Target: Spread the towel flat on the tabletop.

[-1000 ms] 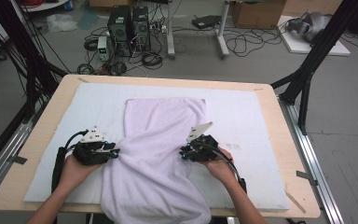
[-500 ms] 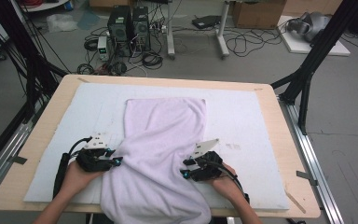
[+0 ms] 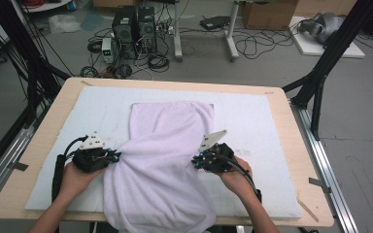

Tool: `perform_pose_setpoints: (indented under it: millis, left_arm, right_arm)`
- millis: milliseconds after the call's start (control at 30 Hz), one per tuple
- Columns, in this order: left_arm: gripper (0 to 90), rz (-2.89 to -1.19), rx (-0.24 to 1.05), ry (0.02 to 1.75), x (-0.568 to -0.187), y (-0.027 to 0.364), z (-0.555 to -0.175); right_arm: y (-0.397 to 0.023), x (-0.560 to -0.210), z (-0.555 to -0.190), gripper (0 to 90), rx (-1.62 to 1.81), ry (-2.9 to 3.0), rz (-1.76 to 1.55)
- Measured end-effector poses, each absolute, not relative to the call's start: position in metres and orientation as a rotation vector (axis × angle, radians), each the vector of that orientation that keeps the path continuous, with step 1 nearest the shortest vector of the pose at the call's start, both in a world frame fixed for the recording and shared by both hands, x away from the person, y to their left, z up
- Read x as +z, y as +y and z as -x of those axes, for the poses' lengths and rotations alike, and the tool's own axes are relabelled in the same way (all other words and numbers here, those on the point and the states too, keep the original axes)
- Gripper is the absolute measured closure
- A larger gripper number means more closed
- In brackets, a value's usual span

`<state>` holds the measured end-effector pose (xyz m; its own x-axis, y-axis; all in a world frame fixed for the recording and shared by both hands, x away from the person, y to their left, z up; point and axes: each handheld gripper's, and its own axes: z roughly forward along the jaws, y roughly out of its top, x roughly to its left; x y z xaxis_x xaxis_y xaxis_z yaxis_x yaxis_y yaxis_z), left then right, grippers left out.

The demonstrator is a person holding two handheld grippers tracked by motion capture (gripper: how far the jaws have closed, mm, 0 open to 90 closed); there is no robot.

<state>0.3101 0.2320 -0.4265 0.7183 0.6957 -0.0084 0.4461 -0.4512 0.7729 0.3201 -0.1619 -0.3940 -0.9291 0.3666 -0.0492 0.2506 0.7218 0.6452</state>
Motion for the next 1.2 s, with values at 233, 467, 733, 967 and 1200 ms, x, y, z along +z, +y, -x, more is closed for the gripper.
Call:
perform_pose_setpoints:
  millis: [233, 467, 733, 967, 1200]
  left_arm:
    - [74.4, -2.141, 0.366, 0.868, -0.436, 0.228, -0.312]
    - [71.4, -2.114, 0.373, 0.890, -0.436, 0.231, -0.312]
    - [70.2, -2.126, 0.358, 0.882, -0.440, 0.228, -0.311]
    - [72.4, -2.135, 0.348, 0.876, -0.443, 0.228, -0.311]
    - [69.8, -2.114, 0.352, 0.850, -0.435, 0.234, -0.301]
  right_arm:
    - [-0.130, -0.426, -0.330, 76.4, 0.982, 2.828, -0.439]
    - [-0.168, -0.399, -0.309, 76.2, 1.172, 2.705, -0.408]
    - [-0.154, -0.436, -0.296, 72.9, 1.087, 2.881, -0.311]
    - [-0.167, -0.430, -0.288, 87.8, 1.083, 2.902, -0.318]
    - [-0.215, -0.410, -0.261, 86.9, 1.172, 2.866, -0.401]
